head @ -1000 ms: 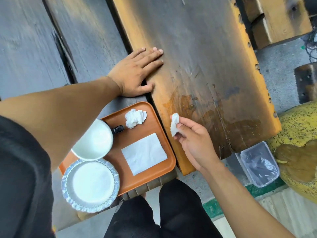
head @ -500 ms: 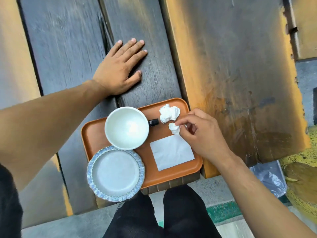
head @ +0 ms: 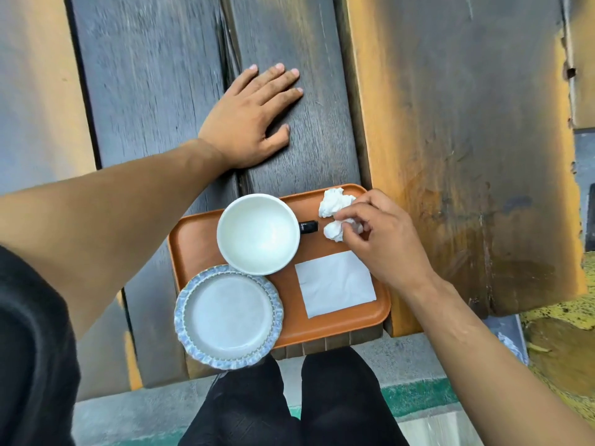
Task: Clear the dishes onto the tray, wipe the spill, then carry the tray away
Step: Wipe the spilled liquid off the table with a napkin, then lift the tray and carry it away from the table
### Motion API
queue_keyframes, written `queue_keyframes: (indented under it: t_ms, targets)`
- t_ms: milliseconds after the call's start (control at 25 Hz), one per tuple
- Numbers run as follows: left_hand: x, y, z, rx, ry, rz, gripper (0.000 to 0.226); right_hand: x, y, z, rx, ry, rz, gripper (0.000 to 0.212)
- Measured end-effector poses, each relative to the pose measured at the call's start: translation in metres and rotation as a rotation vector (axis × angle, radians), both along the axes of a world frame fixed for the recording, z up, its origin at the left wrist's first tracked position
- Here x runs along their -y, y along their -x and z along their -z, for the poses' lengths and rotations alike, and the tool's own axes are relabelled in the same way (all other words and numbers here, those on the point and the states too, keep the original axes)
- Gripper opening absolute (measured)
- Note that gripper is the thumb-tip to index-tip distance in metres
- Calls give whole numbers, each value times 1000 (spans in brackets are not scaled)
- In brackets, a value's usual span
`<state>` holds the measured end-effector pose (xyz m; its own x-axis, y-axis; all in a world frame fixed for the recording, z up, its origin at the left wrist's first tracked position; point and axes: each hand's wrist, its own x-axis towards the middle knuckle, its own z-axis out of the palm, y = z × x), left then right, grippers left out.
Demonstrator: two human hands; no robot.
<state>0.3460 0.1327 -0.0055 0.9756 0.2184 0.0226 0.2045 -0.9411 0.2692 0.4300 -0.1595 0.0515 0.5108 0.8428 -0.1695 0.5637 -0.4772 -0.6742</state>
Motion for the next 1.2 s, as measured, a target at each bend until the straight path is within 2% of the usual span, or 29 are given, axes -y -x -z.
queue_keyframes:
  t_ms: [120,400,560,840,1040,1120,1200]
  targets:
    - [1,1,-1,-3,3,-2,62,6,3,-4,10,8,14,20]
    - [0,17,-3,46,47,-84,56,20,6,-5,-80,10,336,26]
    - [-7,70,-3,108,27,-163,42,30,8,4,-94,34,400,24]
    - [0,193,-12,8,47,-451,39,48,15,3,-136,84,527,23]
    - [72,280,-34,-99,107,-732,38,88,34,0,-148,212,562,18]
    - [119,305,-51,-169,212,-817,35,109,48,-3,-179,337,504,20]
    - [170,326,-68,-242,347,-878,22,130,64,-9,-219,442,452,28]
